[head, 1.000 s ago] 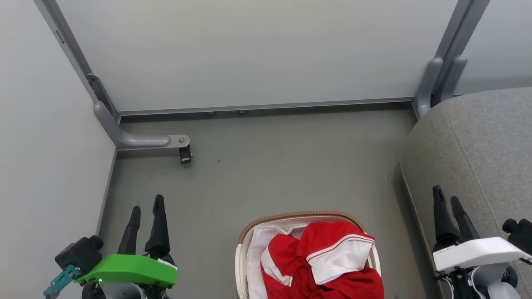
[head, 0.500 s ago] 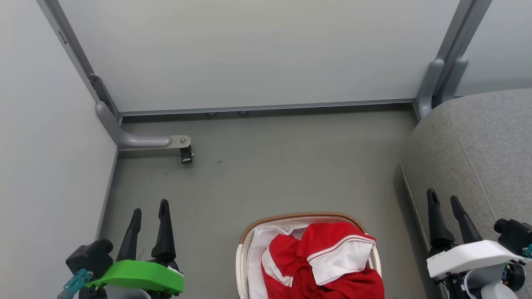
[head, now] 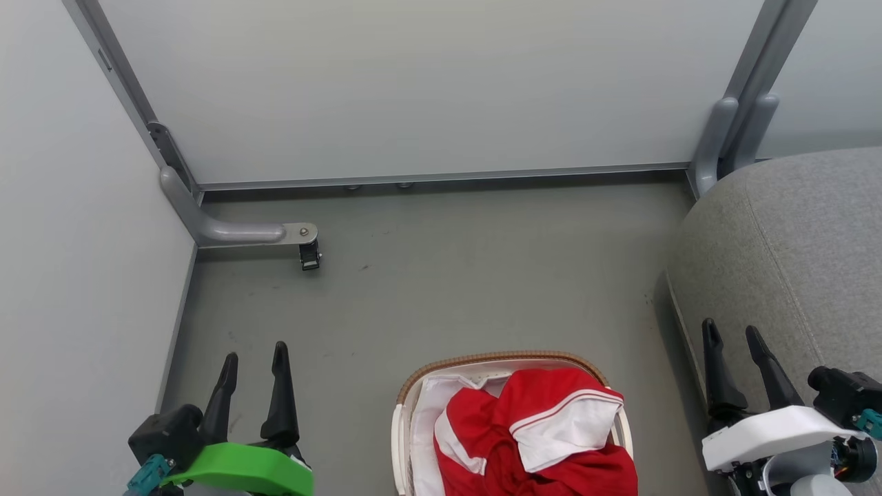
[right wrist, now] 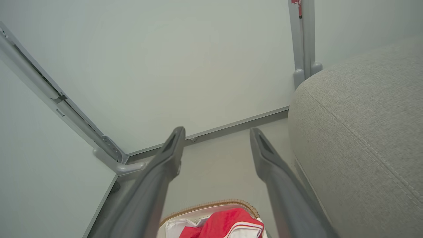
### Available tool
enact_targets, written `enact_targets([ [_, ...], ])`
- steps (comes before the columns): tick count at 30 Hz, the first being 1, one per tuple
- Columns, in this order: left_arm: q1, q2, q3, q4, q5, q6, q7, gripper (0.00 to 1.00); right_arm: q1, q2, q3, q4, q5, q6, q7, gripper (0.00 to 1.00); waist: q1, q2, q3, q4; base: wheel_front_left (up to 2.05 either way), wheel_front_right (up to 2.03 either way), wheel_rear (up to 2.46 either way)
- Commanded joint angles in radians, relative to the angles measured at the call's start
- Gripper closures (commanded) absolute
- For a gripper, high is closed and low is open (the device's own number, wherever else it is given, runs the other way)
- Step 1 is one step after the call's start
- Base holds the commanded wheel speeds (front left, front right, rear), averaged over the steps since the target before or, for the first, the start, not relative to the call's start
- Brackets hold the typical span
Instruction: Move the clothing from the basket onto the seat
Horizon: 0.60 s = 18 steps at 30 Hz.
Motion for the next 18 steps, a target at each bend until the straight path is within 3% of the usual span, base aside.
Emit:
enact_targets([
  [1,0.008,0.008,-0.001,-0.002,0.029,0.007,-0.008,0.0,0.006,-0.007,0.001,-0.004,-0.025,0.0,-0.01,0.0,0.0,0.0076,0.0,0.0,0.0,0.0,0.0],
  [18,0.023,0.009,-0.013,0.03,0.142,0.018,-0.043,0.0,0.014,-0.008,0.008,0.007,-0.16,0.0,-0.046,0.0,0.0,0.0091,0.004,0.004,0.0,0.0,0.0],
])
